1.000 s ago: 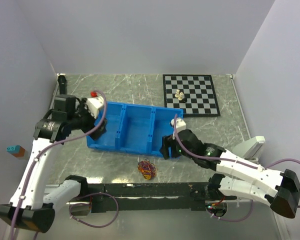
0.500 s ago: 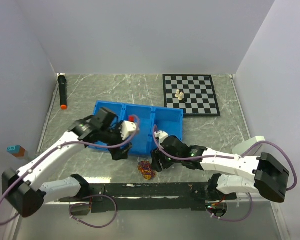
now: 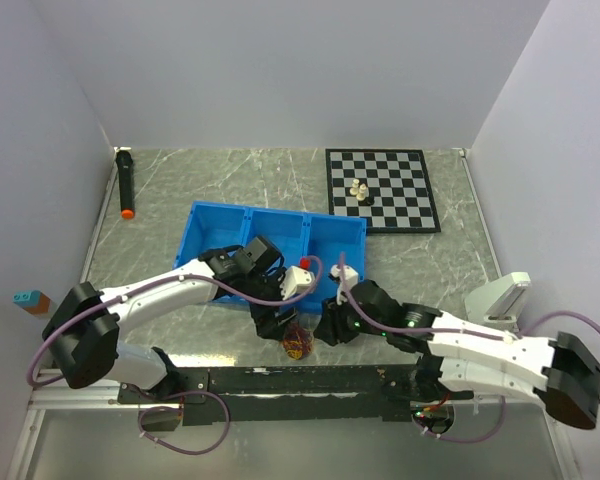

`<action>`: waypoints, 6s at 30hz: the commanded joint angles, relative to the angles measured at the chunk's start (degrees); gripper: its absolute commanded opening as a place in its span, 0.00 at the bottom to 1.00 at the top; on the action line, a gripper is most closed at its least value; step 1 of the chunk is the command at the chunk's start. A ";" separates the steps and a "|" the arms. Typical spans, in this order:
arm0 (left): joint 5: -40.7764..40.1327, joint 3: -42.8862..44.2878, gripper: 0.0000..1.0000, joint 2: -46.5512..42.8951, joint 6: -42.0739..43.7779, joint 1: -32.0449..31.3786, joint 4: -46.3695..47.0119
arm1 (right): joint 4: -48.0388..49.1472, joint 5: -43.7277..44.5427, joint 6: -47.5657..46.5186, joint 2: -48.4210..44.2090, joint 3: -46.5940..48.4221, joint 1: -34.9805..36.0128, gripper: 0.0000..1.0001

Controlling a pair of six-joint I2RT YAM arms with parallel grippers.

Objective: Untangle the cables

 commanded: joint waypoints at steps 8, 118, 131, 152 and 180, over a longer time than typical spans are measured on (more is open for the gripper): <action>-0.45 -1.09 0.78 2.78 -7.55 -1.52 10.14 | -2.72 4.95 4.84 -10.49 -3.39 0.39 0.47; -6.78 4.27 0.01 -32.46 16.35 -0.82 -20.26 | 24.52 -4.71 -9.05 24.74 8.90 6.19 0.66; -6.95 1.89 0.01 -35.36 17.06 0.50 -21.32 | 27.60 -9.73 -5.97 36.59 15.58 6.37 0.59; -20.64 8.93 0.01 -39.31 18.90 4.54 -24.49 | 9.07 -0.16 -2.28 22.67 11.39 7.24 0.00; -73.67 33.15 0.01 -39.51 27.77 5.68 30.52 | -7.21 6.88 7.39 12.79 1.09 10.23 0.00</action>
